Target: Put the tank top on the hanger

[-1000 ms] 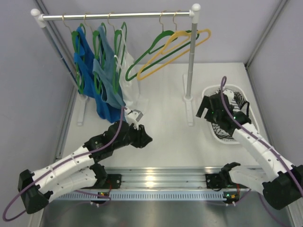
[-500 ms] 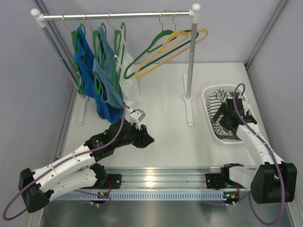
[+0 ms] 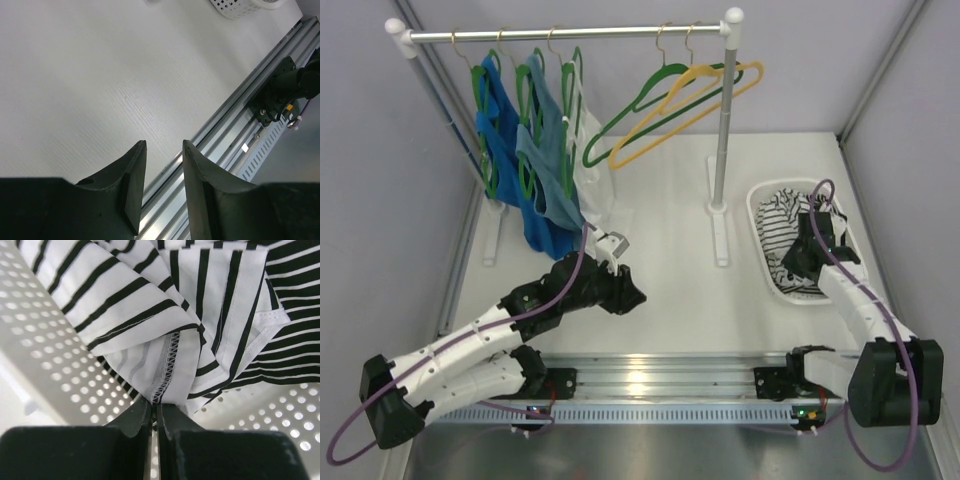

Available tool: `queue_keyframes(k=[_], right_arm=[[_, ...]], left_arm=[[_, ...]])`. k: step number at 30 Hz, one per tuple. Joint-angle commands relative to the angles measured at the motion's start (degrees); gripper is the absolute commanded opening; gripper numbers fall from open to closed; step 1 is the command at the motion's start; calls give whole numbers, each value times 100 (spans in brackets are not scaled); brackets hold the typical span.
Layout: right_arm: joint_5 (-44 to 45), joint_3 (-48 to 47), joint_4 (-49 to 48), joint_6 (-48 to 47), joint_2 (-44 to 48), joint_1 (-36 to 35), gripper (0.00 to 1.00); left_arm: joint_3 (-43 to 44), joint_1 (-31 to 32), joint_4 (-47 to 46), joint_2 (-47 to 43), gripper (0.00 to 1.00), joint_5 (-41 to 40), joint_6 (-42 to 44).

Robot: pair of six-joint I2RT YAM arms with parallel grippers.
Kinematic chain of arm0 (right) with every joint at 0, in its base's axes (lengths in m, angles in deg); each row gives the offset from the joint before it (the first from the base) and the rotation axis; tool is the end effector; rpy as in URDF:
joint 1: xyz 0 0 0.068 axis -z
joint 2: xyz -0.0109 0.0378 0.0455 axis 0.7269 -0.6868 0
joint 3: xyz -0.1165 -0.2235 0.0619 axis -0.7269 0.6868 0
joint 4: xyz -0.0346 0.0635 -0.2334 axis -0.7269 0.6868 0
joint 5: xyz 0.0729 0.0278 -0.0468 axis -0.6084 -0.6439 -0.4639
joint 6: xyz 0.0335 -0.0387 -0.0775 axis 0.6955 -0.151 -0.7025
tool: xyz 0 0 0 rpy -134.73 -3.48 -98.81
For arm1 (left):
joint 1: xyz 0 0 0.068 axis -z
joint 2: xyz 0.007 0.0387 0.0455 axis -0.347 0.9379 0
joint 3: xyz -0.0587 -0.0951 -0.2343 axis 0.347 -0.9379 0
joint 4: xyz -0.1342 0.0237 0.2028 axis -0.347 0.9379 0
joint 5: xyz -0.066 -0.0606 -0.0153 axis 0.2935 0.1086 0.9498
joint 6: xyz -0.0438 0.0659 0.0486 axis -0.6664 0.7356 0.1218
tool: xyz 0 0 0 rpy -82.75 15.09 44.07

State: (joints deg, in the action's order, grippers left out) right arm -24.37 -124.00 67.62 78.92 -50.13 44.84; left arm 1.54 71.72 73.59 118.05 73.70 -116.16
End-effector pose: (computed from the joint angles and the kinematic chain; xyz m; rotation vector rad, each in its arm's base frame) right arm 0.2297 -0.0120 0.1669 0.7679 2.3924 -0.0453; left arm 0.1339 -0.1833 0.2416 0.5255 2.1451 -0.9385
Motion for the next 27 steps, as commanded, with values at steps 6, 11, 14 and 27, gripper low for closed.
queue_keyframes(k=[6, 11, 14, 27], right_arm=[[-420, -1637, 610, -319, 731, -93, 0], [-210, -2896, 1224, -329, 732, -839, 0], [316, -3897, 1462, -320, 495, -1797, 0], [1707, -5763, 1315, 67, -1490, -6270, 0]], left_arm=[[405, 26, -43, -153, 40, -81, 147], [800, 26, 194, -320, 40, -274, 252], [1064, 26, 335, -460, 40, -476, 296], [2075, 26, 959, -1067, 40, -2471, 261]])
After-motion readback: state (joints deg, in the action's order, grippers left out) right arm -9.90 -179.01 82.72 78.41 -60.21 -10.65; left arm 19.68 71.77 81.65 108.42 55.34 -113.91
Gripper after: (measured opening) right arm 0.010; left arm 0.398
